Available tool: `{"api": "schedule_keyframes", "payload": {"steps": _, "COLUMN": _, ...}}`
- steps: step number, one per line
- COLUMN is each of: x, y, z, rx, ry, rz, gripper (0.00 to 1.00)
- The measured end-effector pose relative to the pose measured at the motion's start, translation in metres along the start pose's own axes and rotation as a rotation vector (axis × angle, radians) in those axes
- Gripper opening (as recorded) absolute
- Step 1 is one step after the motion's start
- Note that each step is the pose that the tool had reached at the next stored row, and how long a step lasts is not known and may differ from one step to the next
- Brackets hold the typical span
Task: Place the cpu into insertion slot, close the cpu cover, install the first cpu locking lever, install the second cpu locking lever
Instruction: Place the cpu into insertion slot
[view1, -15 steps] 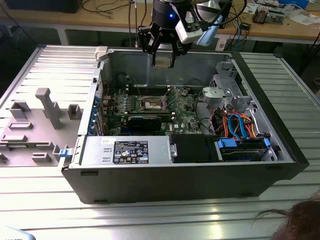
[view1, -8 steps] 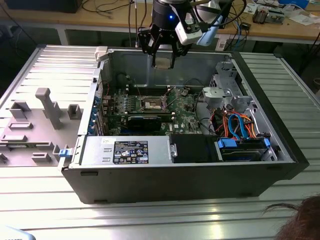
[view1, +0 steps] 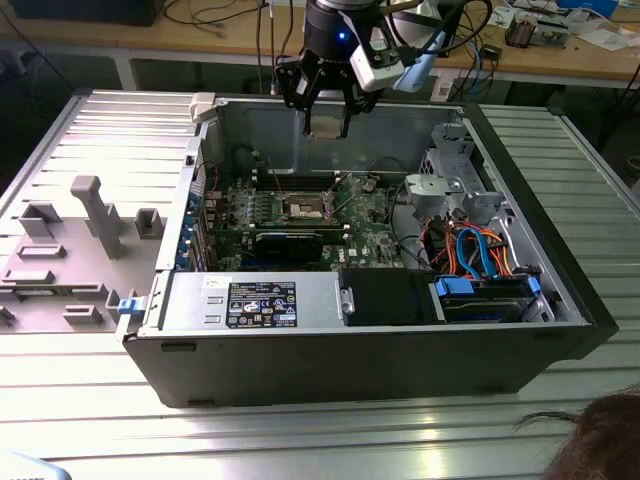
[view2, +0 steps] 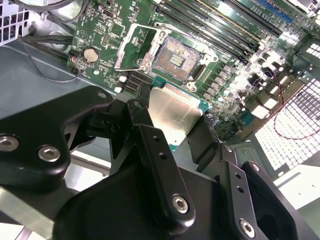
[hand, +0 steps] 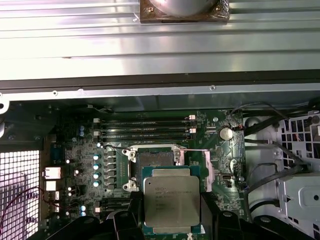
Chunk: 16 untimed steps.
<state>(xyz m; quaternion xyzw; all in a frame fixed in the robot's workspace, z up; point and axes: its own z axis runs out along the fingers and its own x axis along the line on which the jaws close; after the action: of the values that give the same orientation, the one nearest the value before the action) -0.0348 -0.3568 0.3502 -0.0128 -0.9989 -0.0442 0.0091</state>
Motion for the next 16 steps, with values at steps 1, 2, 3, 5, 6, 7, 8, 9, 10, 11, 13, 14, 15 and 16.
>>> {"api": "schedule_keyframes", "payload": {"steps": 1, "x": 0.0000, "y": 0.0000, "z": 0.0002, "rx": 0.0000, "ry": 0.0000, "rz": 0.000, "gripper": 0.55}}
{"api": "schedule_keyframes", "payload": {"steps": 2, "x": 0.0000, "y": -0.0001, "z": 0.0005, "rx": 0.0000, "ry": 0.0000, "rz": 0.000, "gripper": 0.55}}
{"api": "schedule_keyframes", "payload": {"steps": 3, "x": 0.0000, "y": -0.0001, "z": 0.0007, "rx": 0.0000, "ry": 0.0000, "rz": 0.000, "gripper": 0.55}}
{"api": "schedule_keyframes", "payload": {"steps": 5, "x": 0.0000, "y": -0.0001, "z": 0.0011, "rx": 0.0000, "ry": 0.0000, "rz": 0.000, "gripper": 0.55}}
{"api": "schedule_keyframes", "payload": {"steps": 6, "x": 0.0000, "y": -0.0001, "z": 0.0012, "rx": 0.0000, "ry": 0.0000, "rz": 0.000, "gripper": 0.55}}
{"api": "schedule_keyframes", "payload": {"steps": 7, "x": 0.0000, "y": -0.0001, "z": 0.0014, "rx": 0.0001, "ry": 0.0000, "rz": 0.000, "gripper": 0.55}}
{"api": "schedule_keyframes", "payload": {"steps": 8, "x": 0.0000, "y": -0.0001, "z": 0.0016, "rx": 0.0000, "ry": 0.0000, "rz": 0.000, "gripper": 0.55}}
{"api": "schedule_keyframes", "payload": {"steps": 9, "x": 0.0000, "y": -0.0002, "z": 0.0017, "rx": 0.0000, "ry": 0.0000, "rz": 0.000, "gripper": 0.55}}
{"api": "schedule_keyframes", "payload": {"steps": 10, "x": 0.0000, "y": -0.0002, "z": 0.0019, "rx": 0.0000, "ry": 0.0000, "rz": 0.000, "gripper": 0.55}}
{"api": "schedule_keyframes", "payload": {"steps": 11, "x": 0.0000, "y": -0.0002, "z": 0.0021, "rx": 0.0000, "ry": 0.0000, "rz": 0.000, "gripper": 0.55}}
{"api": "schedule_keyframes", "payload": {"steps": 13, "x": 0.0000, "y": -0.0002, "z": 0.0025, "rx": 0.0000, "ry": 0.0000, "rz": 0.000, "gripper": 0.55}}
{"api": "schedule_keyframes", "payload": {"steps": 14, "x": 0.0000, "y": -0.0002, "z": 0.0027, "rx": 0.0000, "ry": 0.0000, "rz": 0.000, "gripper": 0.55}}
{"api": "schedule_keyframes", "payload": {"steps": 15, "x": -0.0001, "y": -0.0003, "z": 0.0028, "rx": 0.0000, "ry": 0.0000, "rz": 0.000, "gripper": 0.55}}
{"api": "schedule_keyframes", "payload": {"steps": 16, "x": 0.0000, "y": -0.0003, "z": 0.0038, "rx": 0.0000, "ry": 0.0000, "rz": 0.000, "gripper": 0.55}}
